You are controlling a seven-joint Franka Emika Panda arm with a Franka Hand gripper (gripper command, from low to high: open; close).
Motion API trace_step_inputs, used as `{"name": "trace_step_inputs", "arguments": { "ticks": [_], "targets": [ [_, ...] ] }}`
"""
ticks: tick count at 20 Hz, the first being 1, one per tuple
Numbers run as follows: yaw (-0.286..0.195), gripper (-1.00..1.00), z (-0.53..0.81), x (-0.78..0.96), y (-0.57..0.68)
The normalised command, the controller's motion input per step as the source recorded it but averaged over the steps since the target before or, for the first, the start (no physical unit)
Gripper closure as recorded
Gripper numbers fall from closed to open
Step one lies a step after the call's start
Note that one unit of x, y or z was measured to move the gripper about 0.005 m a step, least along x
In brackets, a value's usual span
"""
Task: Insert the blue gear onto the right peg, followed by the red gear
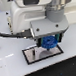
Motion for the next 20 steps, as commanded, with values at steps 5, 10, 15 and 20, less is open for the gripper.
{"name": "trace_step_inputs", "arguments": {
  "ticks": [5,10,15,20],
  "targets": [
    [0.000,1.00,0.15,0.25,0.01],
    [0.000,1.00,-0.04,0.19,-0.07],
    [0.000,1.00,-0.12,0.12,-0.10],
    [0.000,1.00,0.01,0.04,-0.02]
  ]
}}
